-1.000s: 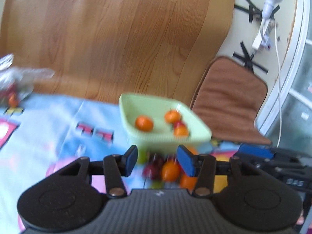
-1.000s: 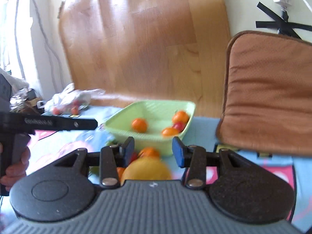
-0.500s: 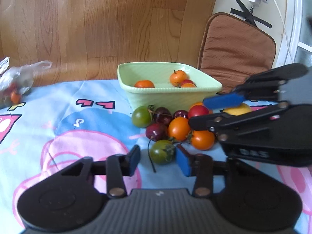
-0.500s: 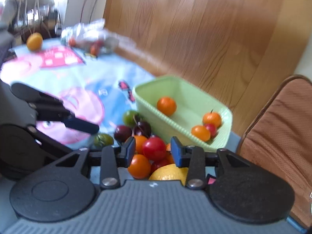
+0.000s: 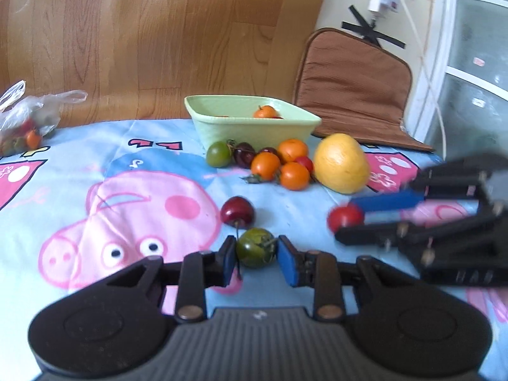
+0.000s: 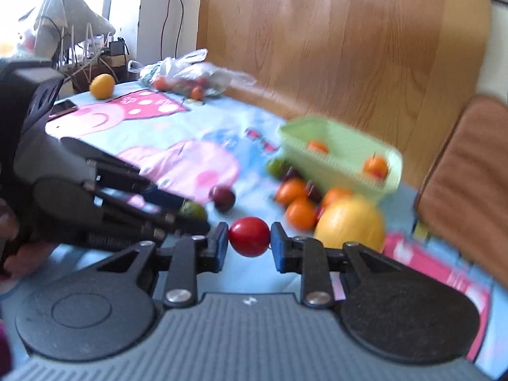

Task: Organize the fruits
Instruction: 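Grasp a green tomato with the left tool while the right tool grasps a red cherry tomato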

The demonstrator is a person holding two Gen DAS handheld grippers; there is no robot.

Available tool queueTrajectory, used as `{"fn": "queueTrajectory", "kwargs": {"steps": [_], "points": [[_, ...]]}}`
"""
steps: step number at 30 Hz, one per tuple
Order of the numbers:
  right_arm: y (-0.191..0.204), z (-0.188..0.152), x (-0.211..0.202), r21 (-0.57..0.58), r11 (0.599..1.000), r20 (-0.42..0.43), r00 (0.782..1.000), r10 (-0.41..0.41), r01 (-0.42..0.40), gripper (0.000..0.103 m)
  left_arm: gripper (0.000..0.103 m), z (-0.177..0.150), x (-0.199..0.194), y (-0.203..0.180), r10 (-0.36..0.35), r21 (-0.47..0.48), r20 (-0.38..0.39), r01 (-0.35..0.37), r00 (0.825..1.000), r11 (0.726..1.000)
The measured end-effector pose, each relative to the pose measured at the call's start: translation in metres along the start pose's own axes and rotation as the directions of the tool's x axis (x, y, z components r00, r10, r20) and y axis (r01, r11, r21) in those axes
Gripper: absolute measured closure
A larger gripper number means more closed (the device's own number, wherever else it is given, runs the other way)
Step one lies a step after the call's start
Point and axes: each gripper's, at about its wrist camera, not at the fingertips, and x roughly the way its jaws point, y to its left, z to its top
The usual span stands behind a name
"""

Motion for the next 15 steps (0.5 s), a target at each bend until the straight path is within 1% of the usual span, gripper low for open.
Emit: {"fn": "queueTrajectory", "kwargs": {"steps": [1, 2, 3, 4, 5, 6, 7, 9, 11, 12, 13, 15], "points": [[0.001, -0.007, 0.0, 0.031, 0.999, -0.008, 1.0, 0.012, -0.012, 0.072, 0.073, -0.002, -0.002, -0.001, -0.015, 0.004, 0.0, 0.015, 1.0, 1.0], [0.002, -0.014, -0.001, 0.057, 0.998, -0.011, 1.0, 0.024, -0.023, 0.072, 0.073, -0.003, -0.003, -0.003, -0.016, 0.01, 0.004, 0.016, 1.0, 1.0], [0.002, -0.018, 0.001, 0.077, 0.997, -0.007, 1.0, 0.029, -0.028, 0.071, 0.069, -0.004, -0.004, -0.004, -0.007, 0.017, 0.006, 0.007, 1.0, 1.0], [0.004, -0.02, 0.0, 0.095, 0.995, 0.013, 1.0, 0.02, -0.021, 0.071, 0.061, -0.004, -0.004, -0.006, -0.002, 0.02, 0.009, 0.002, 1.0, 1.0], [0.004, -0.02, 0.0, 0.114, 0.993, 0.014, 1.0, 0.017, -0.018, 0.071, 0.058, -0.004, -0.004, -0.006, 0.002, 0.02, 0.013, -0.002, 1.0, 1.0], [0.004, -0.02, 0.0, 0.134, 0.991, 0.007, 1.0, 0.013, -0.014, 0.071, 0.051, -0.003, -0.004, -0.007, 0.008, 0.017, 0.012, -0.008, 1.0, 1.0], [0.006, -0.02, -0.002, 0.146, 0.989, 0.011, 1.0, 0.006, -0.008, 0.069, 0.048, -0.003, -0.003, -0.007, 0.017, 0.014, 0.007, -0.017, 1.0, 1.0], [0.008, -0.022, -0.002, 0.142, 0.99, 0.01, 1.0, -0.005, 0.004, 0.062, 0.044, -0.001, -0.001, -0.008, 0.037, 0.013, 0.0, -0.037, 0.999, 0.999], [0.009, -0.024, 0.001, 0.135, 0.991, 0.0, 1.0, -0.01, 0.01, 0.061, 0.041, -0.002, -0.003, -0.01, 0.057, 0.02, 0.008, -0.057, 0.998, 0.998], [0.009, -0.025, 0.002, 0.136, 0.991, -0.003, 1.0, -0.009, 0.01, 0.06, 0.038, -0.002, -0.005, -0.011, 0.067, 0.018, 0.015, -0.067, 0.998, 0.998], [0.009, -0.026, 0.002, 0.134, 0.991, 0.001, 1.0, -0.01, 0.009, 0.06, 0.033, -0.001, -0.007, -0.011, 0.08, 0.013, 0.028, -0.081, 0.996, 0.997], [0.01, -0.027, 0.002, 0.126, 0.992, 0.01, 1.0, -0.014, 0.013, 0.059, 0.029, 0.0, -0.014, -0.013, 0.122, 0.015, 0.079, -0.124, 0.989, 0.992]]}}
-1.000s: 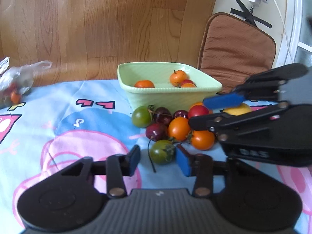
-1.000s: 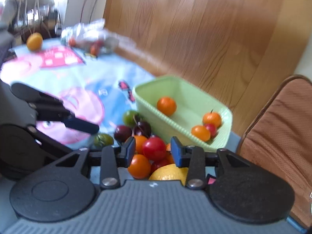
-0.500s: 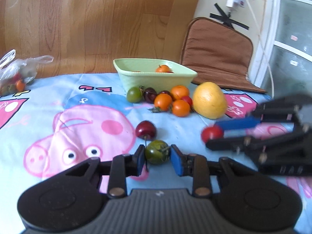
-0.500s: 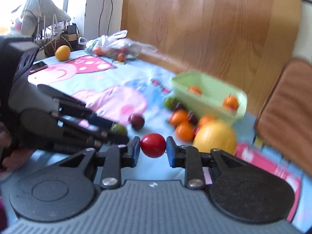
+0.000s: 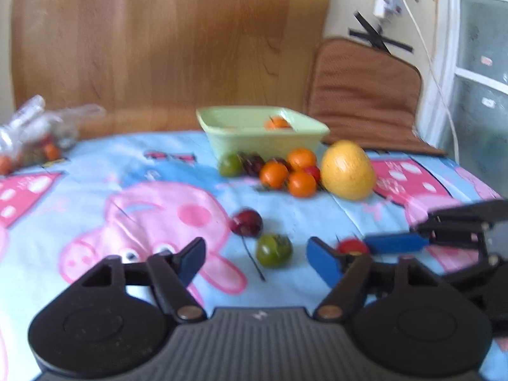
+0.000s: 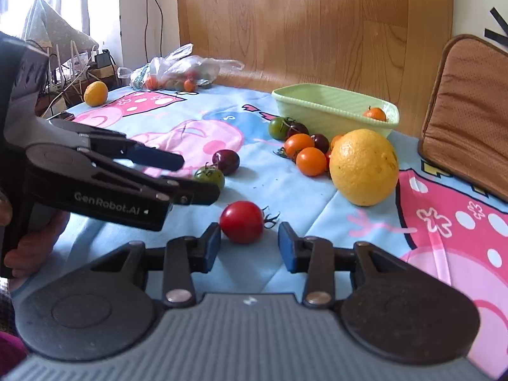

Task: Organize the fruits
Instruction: 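Grasp a green tomato with the left tool while the right tool grasps a red cherry tomato, then carry both tomatoes over the green bowl and release them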

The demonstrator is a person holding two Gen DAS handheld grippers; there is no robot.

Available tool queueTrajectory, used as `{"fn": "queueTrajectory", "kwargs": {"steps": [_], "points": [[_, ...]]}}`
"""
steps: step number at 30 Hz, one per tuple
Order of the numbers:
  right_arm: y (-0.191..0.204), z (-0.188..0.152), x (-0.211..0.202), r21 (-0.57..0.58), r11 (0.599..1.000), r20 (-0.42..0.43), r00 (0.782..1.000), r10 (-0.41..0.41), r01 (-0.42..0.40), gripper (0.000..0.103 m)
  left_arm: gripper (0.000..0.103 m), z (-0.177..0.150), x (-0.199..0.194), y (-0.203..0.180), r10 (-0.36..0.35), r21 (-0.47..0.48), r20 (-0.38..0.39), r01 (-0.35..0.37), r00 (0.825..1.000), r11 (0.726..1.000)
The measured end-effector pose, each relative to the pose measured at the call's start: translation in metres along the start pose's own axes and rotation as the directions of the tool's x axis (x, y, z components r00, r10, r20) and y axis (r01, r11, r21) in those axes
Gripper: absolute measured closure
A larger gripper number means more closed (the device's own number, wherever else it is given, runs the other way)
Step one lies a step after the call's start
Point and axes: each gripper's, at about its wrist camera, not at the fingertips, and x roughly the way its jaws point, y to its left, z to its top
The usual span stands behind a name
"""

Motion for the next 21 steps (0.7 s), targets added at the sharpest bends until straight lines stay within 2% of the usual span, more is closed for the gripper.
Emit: {"fn": "queueTrajectory", "kwargs": {"steps": [3, 6, 8, 12, 13, 15, 20, 21], "points": [[-0.002, -0.003, 0.001, 0.008, 1.0, 0.009, 1.0, 0.003, -0.003, 0.057, 0.032, 0.004, -0.01, -0.01, -0.015, 0.089, 0.074, 0.009, 0.997, 0.996], [-0.005, -0.007, 0.0, 0.029, 1.0, 0.031, 0.999, 0.009, -0.01, 0.057, 0.045, 0.008, -0.005, -0.02, -0.103, 0.18, 0.044, 0.093, 0.994, 0.979], [-0.007, -0.007, 0.0, 0.042, 0.999, 0.038, 0.999, 0.013, -0.015, 0.057, 0.047, 0.007, 0.002, -0.023, -0.105, 0.226, 0.021, 0.098, 0.994, 0.969], [-0.011, -0.008, -0.002, 0.084, 0.996, 0.044, 0.999, 0.02, -0.023, 0.057, 0.052, 0.009, 0.018, -0.012, -0.122, 0.183, -0.049, 0.129, 0.991, 0.975], [-0.011, -0.008, -0.003, 0.09, 0.996, 0.045, 0.999, 0.023, -0.027, 0.057, 0.064, 0.008, 0.022, -0.009, -0.131, 0.169, -0.073, 0.141, 0.989, 0.975], [-0.013, -0.008, -0.003, 0.098, 0.995, 0.047, 0.998, 0.029, -0.034, 0.057, 0.075, 0.004, 0.024, -0.005, -0.145, 0.149, -0.097, 0.159, 0.985, 0.976], [-0.013, -0.009, -0.003, 0.105, 0.994, 0.049, 0.998, 0.034, -0.039, 0.057, 0.076, -0.001, 0.018, -0.003, -0.161, 0.146, -0.087, 0.173, 0.983, 0.974], [-0.012, -0.009, -0.003, 0.101, 0.994, 0.049, 0.998, 0.032, -0.037, 0.064, 0.076, -0.001, 0.016, -0.002, -0.162, 0.138, -0.085, 0.173, 0.983, 0.975]]}}
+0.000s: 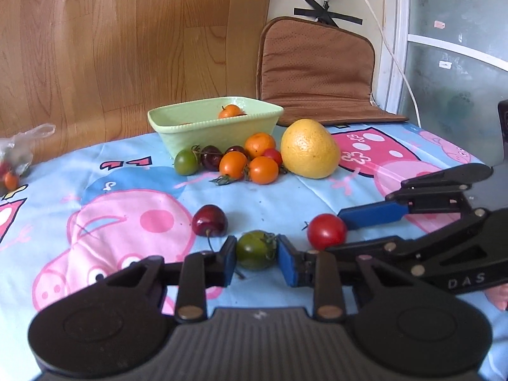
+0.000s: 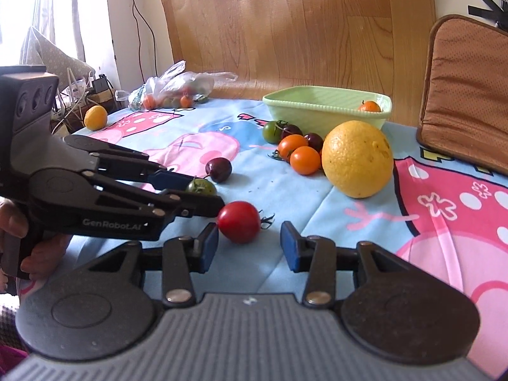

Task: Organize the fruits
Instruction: 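Carry both tomatoes over the green bowl and release them, then grasp a dark red cherry with the left tool while the right tool grasps an orange cherry tomato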

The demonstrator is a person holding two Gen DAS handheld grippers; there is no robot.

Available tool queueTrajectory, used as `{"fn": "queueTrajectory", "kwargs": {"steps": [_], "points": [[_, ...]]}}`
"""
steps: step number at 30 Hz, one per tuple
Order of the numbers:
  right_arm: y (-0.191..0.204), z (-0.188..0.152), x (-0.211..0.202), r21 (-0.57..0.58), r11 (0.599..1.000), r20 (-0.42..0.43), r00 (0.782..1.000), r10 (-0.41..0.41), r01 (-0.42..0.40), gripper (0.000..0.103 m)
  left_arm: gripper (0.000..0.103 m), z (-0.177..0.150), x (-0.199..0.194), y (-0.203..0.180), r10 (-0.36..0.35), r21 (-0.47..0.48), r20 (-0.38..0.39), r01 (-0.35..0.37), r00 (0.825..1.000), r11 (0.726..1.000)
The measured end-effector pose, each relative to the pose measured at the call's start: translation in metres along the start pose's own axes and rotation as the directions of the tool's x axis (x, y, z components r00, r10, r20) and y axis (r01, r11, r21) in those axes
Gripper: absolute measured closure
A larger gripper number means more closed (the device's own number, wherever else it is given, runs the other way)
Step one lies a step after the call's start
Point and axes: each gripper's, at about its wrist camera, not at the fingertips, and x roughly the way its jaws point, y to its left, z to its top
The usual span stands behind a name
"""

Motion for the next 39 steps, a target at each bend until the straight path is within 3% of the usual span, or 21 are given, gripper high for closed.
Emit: {"fn": "queueTrajectory", "kwargs": {"steps": [1, 6, 9, 13, 15, 19, 23, 26, 34, 39], "points": [[0.001, 0.0, -0.001, -0.005, 1.0, 0.005, 1.0, 0.004, -0.004, 0.073, 0.076, 0.002, -0.002, 0.002, -0.006, -0.012, 0.003, 0.006, 1.0, 1.0], [-0.007, 0.013, -0.006, 0.009, 1.0, 0.05, 0.999, 0.006, -0.006, 0.073, 0.076, 0.031, -0.008, 0.017, -0.041, -0.07, 0.053, 0.045, 0.998, 0.997], [-0.02, 0.041, -0.009, 0.018, 1.0, 0.104, 0.994, 0.02, -0.022, 0.073, 0.076, 0.064, 0.001, 0.032, -0.036, -0.103, 0.075, 0.044, 0.997, 0.994], [-0.048, 0.089, 0.003, 0.002, 1.0, 0.164, 0.986, -0.024, 0.024, 0.073, 0.075, 0.111, 0.031, 0.052, 0.002, -0.122, 0.104, 0.01, 0.995, 0.992], [-0.064, 0.109, 0.023, 0.008, 0.999, 0.145, 0.988, -0.048, 0.048, 0.073, 0.075, 0.13, 0.056, 0.065, 0.011, -0.159, 0.082, 0.002, 0.997, 0.987], [-0.092, 0.129, 0.072, 0.075, 0.996, 0.019, 0.999, -0.042, 0.04, 0.073, 0.075, 0.149, 0.1, 0.08, 0.032, -0.198, 0.027, -0.026, 0.999, 0.98], [-0.102, 0.13, 0.099, 0.102, 0.994, -0.056, 0.998, -0.032, 0.037, 0.073, 0.075, 0.147, 0.126, 0.082, 0.035, -0.2, -0.023, -0.039, 0.999, 0.979], [-0.1, 0.128, 0.106, 0.08, 0.996, -0.072, 0.997, -0.034, 0.04, 0.072, 0.063, 0.145, 0.136, 0.082, 0.059, -0.199, -0.052, -0.068, 0.997, 0.978], [-0.108, 0.124, 0.061, 0.138, 0.989, 0.037, 0.998, -0.053, 0.047, 0.072, 0.059, 0.128, 0.086, 0.079, 0.049, -0.231, 0.035, -0.04, 0.998, 0.972], [-0.089, 0.103, 0.014, 0.132, 0.991, 0.117, 0.993, -0.002, -0.014, 0.072, 0.058, 0.079, 0.044, 0.081, 0.013, -0.305, 0.04, 0.0, 0.999, 0.952]]}}
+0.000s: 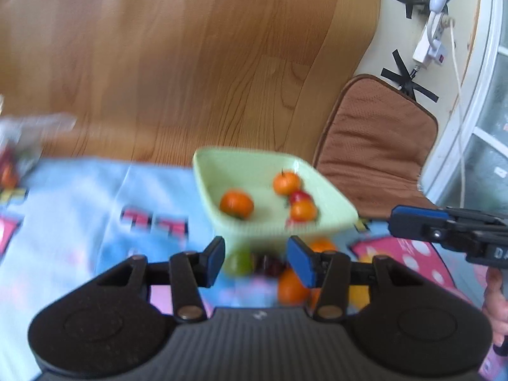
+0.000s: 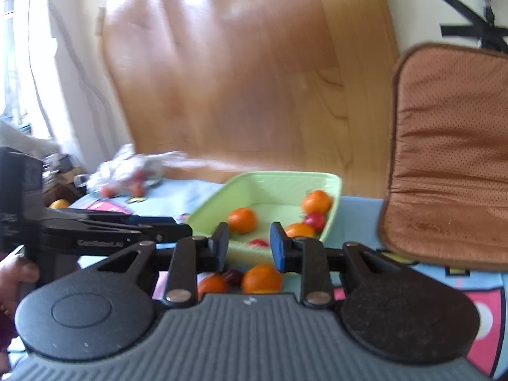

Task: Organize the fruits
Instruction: 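Grasp a dark red cherry with the left tool while the right tool grasps an orange cherry tomato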

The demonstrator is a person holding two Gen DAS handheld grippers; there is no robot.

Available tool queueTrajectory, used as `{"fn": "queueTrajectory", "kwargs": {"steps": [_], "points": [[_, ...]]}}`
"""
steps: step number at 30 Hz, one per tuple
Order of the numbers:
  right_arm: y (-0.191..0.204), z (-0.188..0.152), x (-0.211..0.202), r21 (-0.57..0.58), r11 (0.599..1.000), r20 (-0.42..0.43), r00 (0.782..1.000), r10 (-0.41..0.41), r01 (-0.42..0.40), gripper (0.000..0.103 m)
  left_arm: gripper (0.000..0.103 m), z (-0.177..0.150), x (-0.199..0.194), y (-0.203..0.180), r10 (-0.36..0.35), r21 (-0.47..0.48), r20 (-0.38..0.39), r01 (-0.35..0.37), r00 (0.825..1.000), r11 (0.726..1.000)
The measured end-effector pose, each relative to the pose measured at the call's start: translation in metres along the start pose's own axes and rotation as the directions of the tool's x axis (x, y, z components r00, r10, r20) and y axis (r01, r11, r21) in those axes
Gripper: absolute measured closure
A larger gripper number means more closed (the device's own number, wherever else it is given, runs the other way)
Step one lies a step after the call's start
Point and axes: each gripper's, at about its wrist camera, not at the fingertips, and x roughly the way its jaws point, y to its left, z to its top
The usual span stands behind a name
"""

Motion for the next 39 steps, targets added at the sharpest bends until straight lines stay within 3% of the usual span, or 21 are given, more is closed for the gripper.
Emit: {"fn": "queueTrajectory", "kwargs": {"steps": [6, 9, 15, 22, 27, 32, 35, 39], "points": [[0.052, -0.037, 0.005, -0.17, 0.985, -0.08, 0.996, 0.026, -0.04, 0.072, 0.051, -0.053, -0.027, -0.005, 0.038, 0.029, -0.018, -0.037, 0.999, 0.999], [0.06, -0.047, 0.022, -0.125, 0.991, -0.112, 0.993, 0.041, -0.055, 0.072, 0.051, -0.065, -0.028, -0.012, 0.067, 0.052, -0.012, -0.067, 0.998, 0.996], [0.065, -0.064, 0.021, -0.056, 0.997, -0.08, 0.996, -0.049, 0.045, 0.072, 0.05, -0.077, -0.032, -0.026, 0.156, 0.102, 0.03, -0.158, 0.987, 0.982], [0.069, -0.096, 0.002, 0.036, 0.987, -0.098, 0.983, -0.152, 0.156, 0.071, 0.049, -0.085, -0.041, -0.027, 0.192, 0.09, 0.05, -0.195, 0.98, 0.977], [0.079, -0.088, 0.005, 0.016, 0.982, -0.07, 0.979, -0.189, 0.191, 0.071, 0.049, -0.087, -0.045, -0.027, 0.206, 0.09, 0.071, -0.212, 0.976, 0.973], [0.074, -0.079, 0.027, 0.017, 0.96, -0.047, 0.959, -0.278, 0.279, 0.072, 0.049, -0.088, -0.047, -0.027, 0.209, 0.089, 0.086, -0.217, 0.974, 0.972], [0.066, -0.08, 0.038, 0.049, 0.945, -0.086, 0.944, -0.32, 0.324, 0.072, 0.048, -0.088, -0.05, -0.025, 0.207, 0.081, 0.1, -0.215, 0.973, 0.973], [0.06, -0.083, 0.028, 0.094, 0.927, -0.07, 0.931, -0.358, 0.363, 0.071, 0.047, -0.088, -0.05, -0.021, 0.195, 0.07, 0.1, -0.203, 0.976, 0.977]]}}
